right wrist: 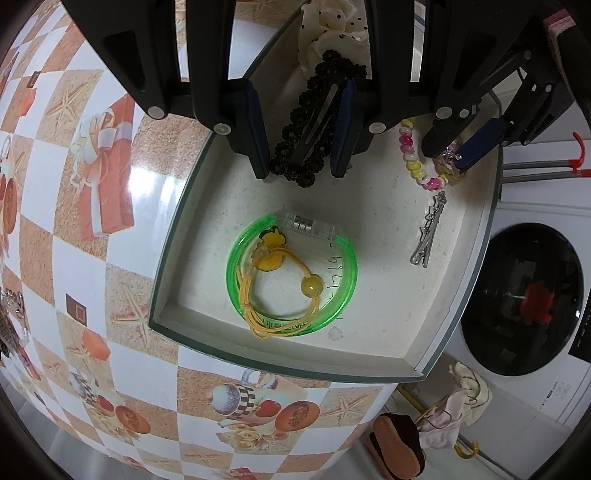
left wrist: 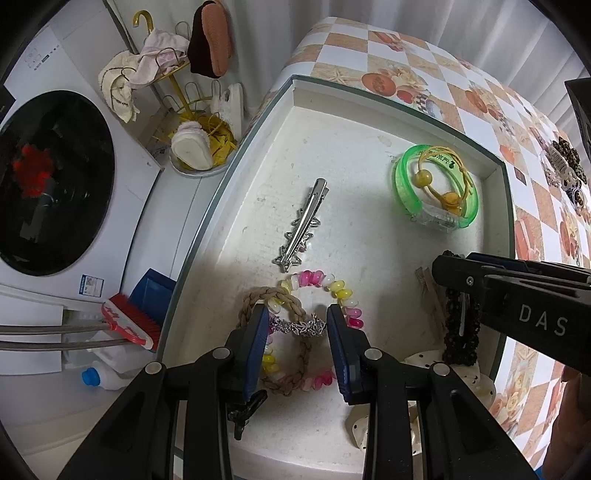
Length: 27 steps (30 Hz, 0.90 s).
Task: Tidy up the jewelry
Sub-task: 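Lower both items into the tray and open both tools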
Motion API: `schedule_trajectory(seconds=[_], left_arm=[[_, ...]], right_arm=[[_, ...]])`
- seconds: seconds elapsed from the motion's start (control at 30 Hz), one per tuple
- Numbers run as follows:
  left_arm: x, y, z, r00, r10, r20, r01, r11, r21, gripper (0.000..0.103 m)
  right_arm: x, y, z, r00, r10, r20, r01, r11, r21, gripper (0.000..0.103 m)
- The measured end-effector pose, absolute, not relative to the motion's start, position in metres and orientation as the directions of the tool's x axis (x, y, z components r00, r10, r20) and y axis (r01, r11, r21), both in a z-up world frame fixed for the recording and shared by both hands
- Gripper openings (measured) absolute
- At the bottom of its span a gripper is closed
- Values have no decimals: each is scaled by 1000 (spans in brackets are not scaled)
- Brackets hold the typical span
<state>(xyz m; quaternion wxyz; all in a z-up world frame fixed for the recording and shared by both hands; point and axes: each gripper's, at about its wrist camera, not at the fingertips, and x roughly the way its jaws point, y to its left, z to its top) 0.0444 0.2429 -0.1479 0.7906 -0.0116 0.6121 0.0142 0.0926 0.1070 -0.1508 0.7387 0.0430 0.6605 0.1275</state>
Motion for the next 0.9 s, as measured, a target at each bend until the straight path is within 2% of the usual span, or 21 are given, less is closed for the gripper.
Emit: schedule_trajectory(seconds=[0.77,0.9], left_arm=[[43,241,-149,246,34,-969,-51,998,22,38],[44,241,-149,245,31,-969,-50,999,19,38]], right_arm=[[97,102,-147,132,210,-969,-125,973,194,38],[98,102,-148,108,246,-963,-119,965,233,47]])
